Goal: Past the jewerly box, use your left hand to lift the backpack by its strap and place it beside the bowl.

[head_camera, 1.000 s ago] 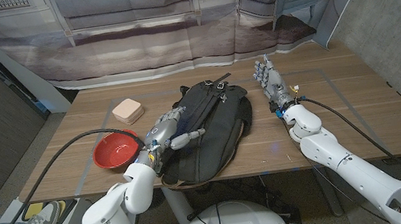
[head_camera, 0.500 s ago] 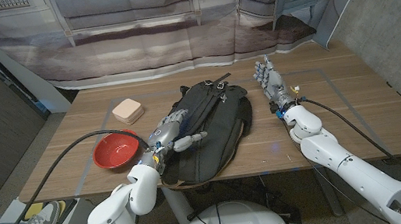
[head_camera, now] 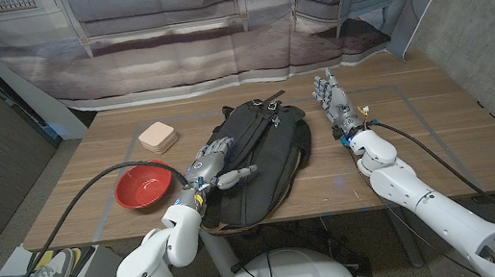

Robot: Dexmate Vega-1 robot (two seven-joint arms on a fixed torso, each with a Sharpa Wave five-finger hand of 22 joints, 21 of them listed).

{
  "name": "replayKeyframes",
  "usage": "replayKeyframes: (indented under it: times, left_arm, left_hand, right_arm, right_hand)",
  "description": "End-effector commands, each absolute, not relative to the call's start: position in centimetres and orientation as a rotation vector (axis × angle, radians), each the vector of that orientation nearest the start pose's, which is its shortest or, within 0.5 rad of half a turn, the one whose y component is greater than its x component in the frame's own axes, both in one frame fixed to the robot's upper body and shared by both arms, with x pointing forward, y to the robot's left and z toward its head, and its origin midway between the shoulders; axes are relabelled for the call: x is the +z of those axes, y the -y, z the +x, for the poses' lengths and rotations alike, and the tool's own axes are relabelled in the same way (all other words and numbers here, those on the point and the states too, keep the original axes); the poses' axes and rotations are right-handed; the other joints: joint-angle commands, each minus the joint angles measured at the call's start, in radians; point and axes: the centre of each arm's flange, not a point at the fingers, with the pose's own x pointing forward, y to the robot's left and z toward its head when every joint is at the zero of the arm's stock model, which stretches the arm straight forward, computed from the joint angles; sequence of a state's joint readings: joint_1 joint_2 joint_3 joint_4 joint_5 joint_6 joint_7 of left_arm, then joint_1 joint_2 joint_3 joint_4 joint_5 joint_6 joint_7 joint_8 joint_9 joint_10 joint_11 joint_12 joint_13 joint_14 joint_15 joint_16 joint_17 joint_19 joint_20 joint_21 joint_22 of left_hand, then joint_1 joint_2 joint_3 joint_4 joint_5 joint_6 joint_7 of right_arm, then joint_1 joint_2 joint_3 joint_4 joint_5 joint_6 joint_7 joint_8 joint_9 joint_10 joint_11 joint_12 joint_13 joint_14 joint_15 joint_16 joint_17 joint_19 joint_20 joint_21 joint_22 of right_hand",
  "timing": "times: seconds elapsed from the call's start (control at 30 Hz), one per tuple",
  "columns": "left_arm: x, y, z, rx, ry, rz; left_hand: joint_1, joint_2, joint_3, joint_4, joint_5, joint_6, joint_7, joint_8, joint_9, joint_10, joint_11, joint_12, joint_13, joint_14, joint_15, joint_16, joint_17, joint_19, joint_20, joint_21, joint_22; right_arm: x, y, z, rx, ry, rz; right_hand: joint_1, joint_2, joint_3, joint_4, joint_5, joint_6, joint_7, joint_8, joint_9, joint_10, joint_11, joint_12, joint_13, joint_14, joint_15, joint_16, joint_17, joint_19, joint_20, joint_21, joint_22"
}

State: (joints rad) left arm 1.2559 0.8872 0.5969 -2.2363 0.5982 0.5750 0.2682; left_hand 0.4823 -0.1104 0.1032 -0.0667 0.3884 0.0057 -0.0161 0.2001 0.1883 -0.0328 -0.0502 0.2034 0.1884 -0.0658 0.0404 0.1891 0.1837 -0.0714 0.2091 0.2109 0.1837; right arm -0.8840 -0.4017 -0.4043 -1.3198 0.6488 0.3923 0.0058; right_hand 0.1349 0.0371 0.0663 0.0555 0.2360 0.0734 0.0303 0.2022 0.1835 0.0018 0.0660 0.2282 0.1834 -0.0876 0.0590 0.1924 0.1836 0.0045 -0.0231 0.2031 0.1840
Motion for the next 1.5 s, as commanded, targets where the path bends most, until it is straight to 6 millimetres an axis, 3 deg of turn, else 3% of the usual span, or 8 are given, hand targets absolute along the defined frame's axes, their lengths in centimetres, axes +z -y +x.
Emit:
replayKeyframes:
  times: [0.03, 1.2, 1.37, 1.5]
  left_arm:
    - [-10.8, -18.0, 48.8, 0.057, 0.538, 1.316]
    - [-11.5, -16.4, 49.9, 0.021, 0.447, 1.387]
    - [-11.4, -16.1, 50.0, 0.021, 0.432, 1.407]
    - [-11.3, -15.8, 50.0, 0.023, 0.428, 1.416]
  left_hand:
    - [0.011, -0.001, -0.006, 0.000, 0.007, 0.003, -0.002, 0.005, 0.002, 0.001, -0.006, 0.007, 0.006, 0.004, 0.000, 0.006, 0.003, 0.006, 0.004, 0.003, 0.002]
    - [0.048, 0.006, -0.008, -0.014, 0.017, 0.042, -0.001, 0.017, 0.003, 0.024, -0.009, 0.013, 0.006, 0.028, -0.001, 0.011, 0.002, 0.041, 0.003, 0.010, 0.003]
    - [0.075, 0.014, -0.002, -0.026, 0.023, 0.063, 0.000, 0.024, 0.003, 0.037, -0.009, 0.017, 0.006, 0.044, -0.008, 0.014, 0.001, 0.057, 0.001, 0.014, 0.003]
    - [0.150, 0.043, 0.021, -0.053, 0.032, 0.077, -0.002, 0.024, 0.003, 0.054, -0.016, 0.018, 0.006, 0.072, -0.014, 0.017, 0.000, 0.115, 0.000, 0.030, 0.006]
  right_arm:
    - [-4.5, 23.1, 64.4, 0.263, 0.649, 0.158]
    - [-4.9, 23.1, 65.0, 0.275, 0.644, 0.181]
    - [-5.0, 23.1, 65.1, 0.274, 0.642, 0.185]
    - [-5.0, 23.2, 65.0, 0.277, 0.645, 0.184]
  right_hand:
    - [0.008, 0.008, -0.004, -0.003, 0.001, 0.009, 0.000, -0.002, 0.006, 0.007, 0.004, -0.006, 0.004, 0.004, -0.002, -0.003, 0.002, 0.005, -0.006, 0.000, 0.001]
    - [0.010, 0.011, -0.007, -0.005, 0.000, 0.009, -0.001, -0.003, 0.006, 0.008, 0.001, -0.008, 0.004, 0.005, -0.001, -0.004, 0.002, 0.014, 0.002, 0.004, 0.002]
    - [0.010, 0.011, -0.007, -0.005, 0.000, 0.009, -0.002, -0.003, 0.006, 0.010, 0.002, -0.007, 0.004, 0.005, -0.001, -0.004, 0.002, 0.015, 0.003, 0.004, 0.002]
    - [0.010, 0.011, -0.007, -0.005, 0.000, 0.010, -0.001, -0.003, 0.006, 0.010, 0.001, -0.007, 0.004, 0.005, -0.001, -0.004, 0.002, 0.015, 0.003, 0.004, 0.002]
